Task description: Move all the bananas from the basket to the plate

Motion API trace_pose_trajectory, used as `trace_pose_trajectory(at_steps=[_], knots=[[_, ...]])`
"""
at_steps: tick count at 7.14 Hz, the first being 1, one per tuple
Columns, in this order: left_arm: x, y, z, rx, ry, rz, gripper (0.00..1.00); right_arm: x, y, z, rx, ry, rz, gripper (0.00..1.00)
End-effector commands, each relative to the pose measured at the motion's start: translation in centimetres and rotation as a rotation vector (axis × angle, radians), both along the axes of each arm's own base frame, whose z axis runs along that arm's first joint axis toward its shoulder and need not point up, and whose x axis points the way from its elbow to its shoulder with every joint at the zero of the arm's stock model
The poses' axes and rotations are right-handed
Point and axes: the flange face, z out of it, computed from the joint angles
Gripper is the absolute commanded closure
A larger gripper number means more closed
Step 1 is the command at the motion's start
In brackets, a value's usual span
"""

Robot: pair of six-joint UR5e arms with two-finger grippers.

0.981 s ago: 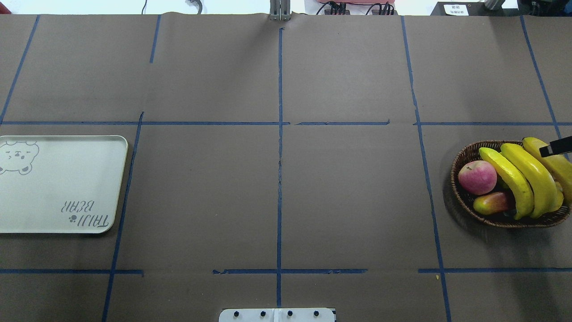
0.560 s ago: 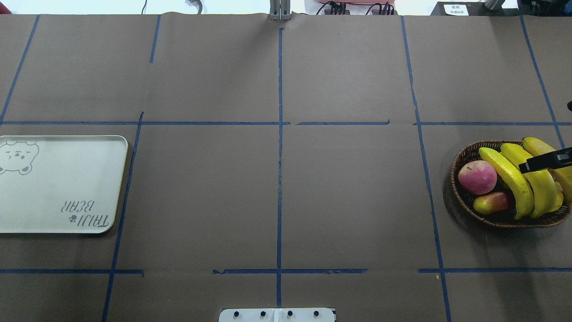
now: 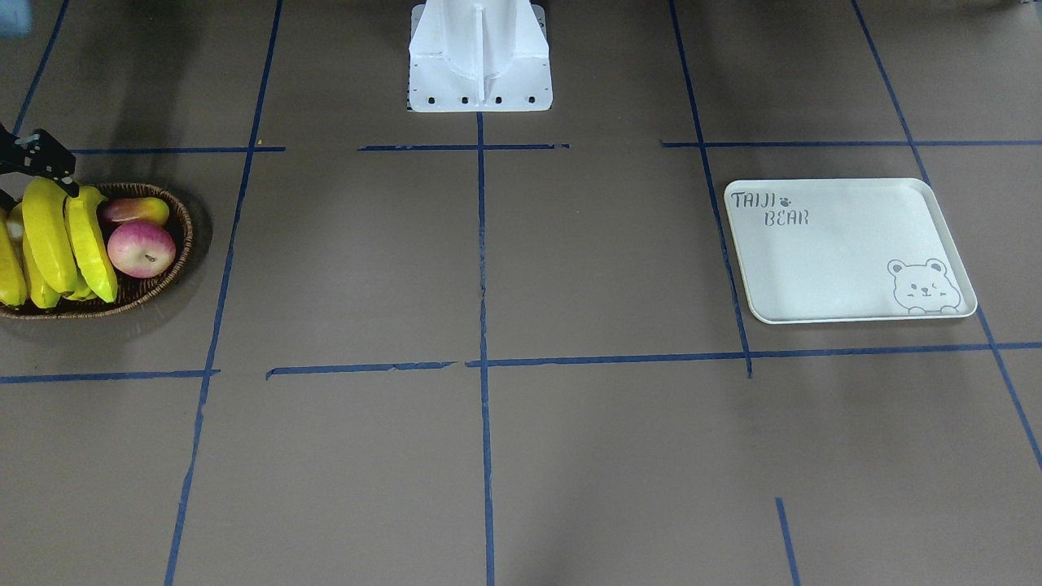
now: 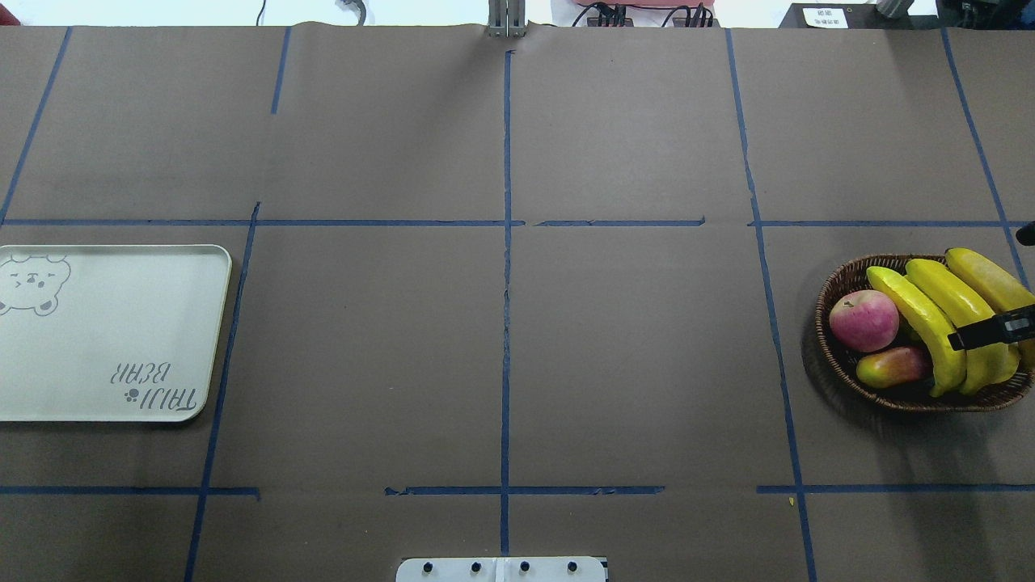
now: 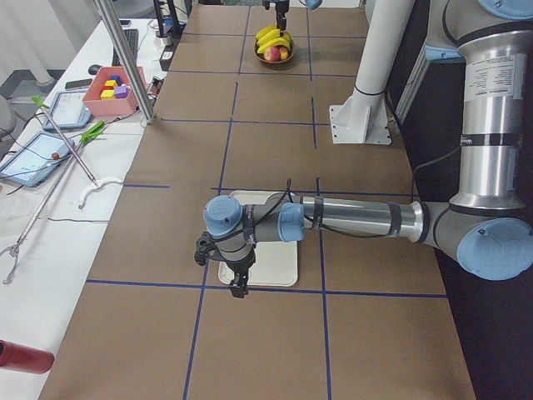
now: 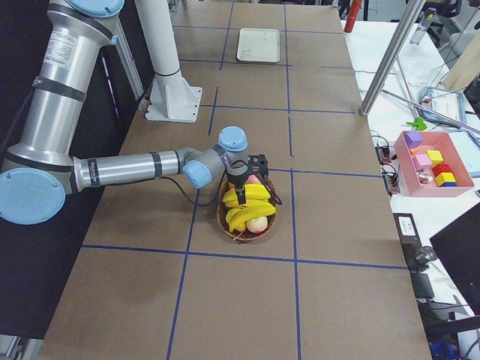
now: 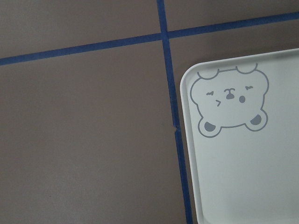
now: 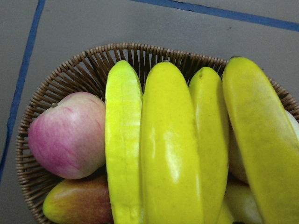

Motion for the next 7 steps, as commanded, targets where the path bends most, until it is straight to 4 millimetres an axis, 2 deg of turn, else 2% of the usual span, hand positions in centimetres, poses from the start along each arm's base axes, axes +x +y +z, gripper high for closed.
trace_pose_trajectory(at_steps=[1,2,5,7], knots=[[0.1,0.0,0.1,-0.002,0.0,0.001,0.0,-0.4,0.1,0.2,-0.001,0.004,-0.01,0.52],[0.1,0.0,0.1,-0.002,-0.002,0.002,0.0,-0.2,0.1,0.1,0.003,0.001,-0.007,0.83],[0.1,0.0,0.1,-0.002,0.0,0.002,0.0,0.1,0.2,0.0,0.001,0.001,-0.001,0.99],[0.1,0.0,0.0,0.001,0.0,0.002,0.0,2.2,-0.7,-1.2,0.016,-0.02,0.05,1.0]])
